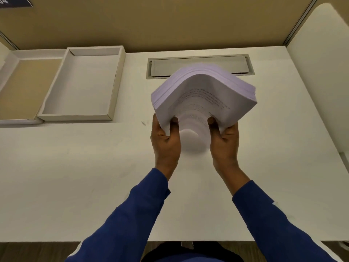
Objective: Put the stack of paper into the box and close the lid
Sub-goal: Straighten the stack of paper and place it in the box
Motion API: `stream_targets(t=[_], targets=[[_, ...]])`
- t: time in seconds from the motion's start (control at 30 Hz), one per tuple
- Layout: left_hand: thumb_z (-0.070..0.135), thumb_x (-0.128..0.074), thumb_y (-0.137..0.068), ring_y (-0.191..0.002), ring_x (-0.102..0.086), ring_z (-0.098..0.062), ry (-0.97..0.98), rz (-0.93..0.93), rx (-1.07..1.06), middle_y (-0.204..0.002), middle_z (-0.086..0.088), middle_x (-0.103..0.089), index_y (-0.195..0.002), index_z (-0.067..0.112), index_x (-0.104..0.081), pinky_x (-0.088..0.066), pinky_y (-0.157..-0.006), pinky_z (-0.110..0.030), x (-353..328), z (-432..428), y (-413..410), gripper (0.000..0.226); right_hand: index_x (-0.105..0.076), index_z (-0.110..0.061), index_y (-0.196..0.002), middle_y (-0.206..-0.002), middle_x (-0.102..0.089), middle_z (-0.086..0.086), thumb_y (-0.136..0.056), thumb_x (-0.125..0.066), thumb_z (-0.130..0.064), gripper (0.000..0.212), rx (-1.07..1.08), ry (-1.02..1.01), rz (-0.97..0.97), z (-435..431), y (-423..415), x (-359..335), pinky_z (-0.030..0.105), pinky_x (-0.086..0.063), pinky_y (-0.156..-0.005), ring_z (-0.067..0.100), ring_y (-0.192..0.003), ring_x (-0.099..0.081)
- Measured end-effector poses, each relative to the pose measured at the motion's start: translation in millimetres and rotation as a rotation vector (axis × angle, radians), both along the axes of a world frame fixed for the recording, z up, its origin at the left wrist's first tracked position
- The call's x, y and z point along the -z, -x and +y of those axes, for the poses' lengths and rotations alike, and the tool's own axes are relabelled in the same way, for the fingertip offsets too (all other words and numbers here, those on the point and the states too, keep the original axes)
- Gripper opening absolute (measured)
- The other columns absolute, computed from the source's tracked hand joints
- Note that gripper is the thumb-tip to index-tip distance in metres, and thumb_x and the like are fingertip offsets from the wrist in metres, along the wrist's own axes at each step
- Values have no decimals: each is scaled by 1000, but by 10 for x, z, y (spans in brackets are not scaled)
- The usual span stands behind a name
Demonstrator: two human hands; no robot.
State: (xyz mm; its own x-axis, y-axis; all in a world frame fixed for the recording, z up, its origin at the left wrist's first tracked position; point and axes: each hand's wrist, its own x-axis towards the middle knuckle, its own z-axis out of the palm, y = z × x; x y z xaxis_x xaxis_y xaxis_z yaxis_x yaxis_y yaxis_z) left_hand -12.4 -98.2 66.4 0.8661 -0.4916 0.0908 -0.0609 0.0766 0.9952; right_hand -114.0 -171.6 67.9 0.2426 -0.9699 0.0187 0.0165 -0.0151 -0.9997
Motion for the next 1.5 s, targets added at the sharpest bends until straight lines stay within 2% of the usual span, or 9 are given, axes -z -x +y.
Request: stream_targets(t=[0.37, 0.5, 0.6, 0.7, 0.87, 0.97, 1.17, 1.33, 1.5], targets=[[13, -54, -103, -114, -63, -9, -22, 37, 39, -117, 15, -64, -135, 31, -50, -59, -84, -25, 26, 39, 84, 38, -47, -17, -145, -127, -63, -3, -101, -62, -19, 47, 1, -11, 47, 15, 29, 69, 39, -61, -91, 10, -117, -63], [11, -53, -103, -111, -64, -7, -19, 42, 37, -116, 14, -64, -134, 32, -51, -60, -82, -25, 9, 27, 48, 37, -47, -15, -144, -127, -62, -2, -101, -61, -16, 45, 11, -7, 43, -60, 34, 29, 25, -61, -84, 2, -111, -63], [13, -53, -103, -115, -62, -8, -33, 35, 38, -122, 6, -62, -143, 20, -46, -61, -88, -29, 67, 46, 59, 41, -45, -15, -146, -129, -62, -1, -101, -61, -17, 48, -11, -20, 47, -46, 46, 55, 33, -61, -91, 8, -117, -62], [14, -53, -103, -115, -62, -12, -20, 42, 48, -121, 6, -63, -136, 34, -49, -62, -88, -35, 52, 18, 61, 38, -48, -16, -144, -126, -63, -2, -101, -61, -15, 45, 1, -40, 39, -106, 34, 55, 35, -61, -91, 8, -115, -63], [13, -52, -103, -117, -61, -9, -32, 31, 59, -124, 5, -62, -144, 21, -46, -60, -87, -26, 92, 17, 46, 42, -47, -16, -144, -124, -63, -8, -101, -62, -16, 46, -13, -32, 46, -106, 59, 92, 39, -60, -93, 8, -115, -63], [12, -53, -103, -115, -61, -5, -52, 22, 70, -122, 8, -61, -139, 28, -46, -58, -85, -22, 115, 5, 4, 40, -47, -15, -144, -127, -62, -5, -100, -62, -16, 46, -15, -24, 55, -137, 63, 130, 42, -59, -96, 10, -117, -62], [12, -53, -103, -117, -61, -13, -134, 48, 121, -124, 4, -63, -140, 19, -49, -58, -97, -31, 385, 56, -107, 37, -44, -17, -146, -129, -62, -3, -101, -60, -14, 47, -78, -22, 89, -210, 145, 256, 34, -59, -95, 9, -118, -61], [9, -53, -103, -109, -62, 2, -172, 93, 148, -119, 15, -63, -129, 38, -50, -53, -85, -12, 460, 61, -129, 39, -43, -18, -147, -124, -61, -16, -102, -59, -11, 48, -75, -73, 122, -206, 119, 435, 11, -53, -86, -11, -110, -59], [13, -54, -103, -113, -62, -12, -198, 75, 188, -121, 7, -64, -133, 29, -50, -55, -86, -12, 460, 90, -196, 35, -45, -19, -146, -127, -61, -9, -101, -61, -12, 48, -73, -81, 140, -246, 116, 456, 14, -55, -86, 0, -115, -59]])
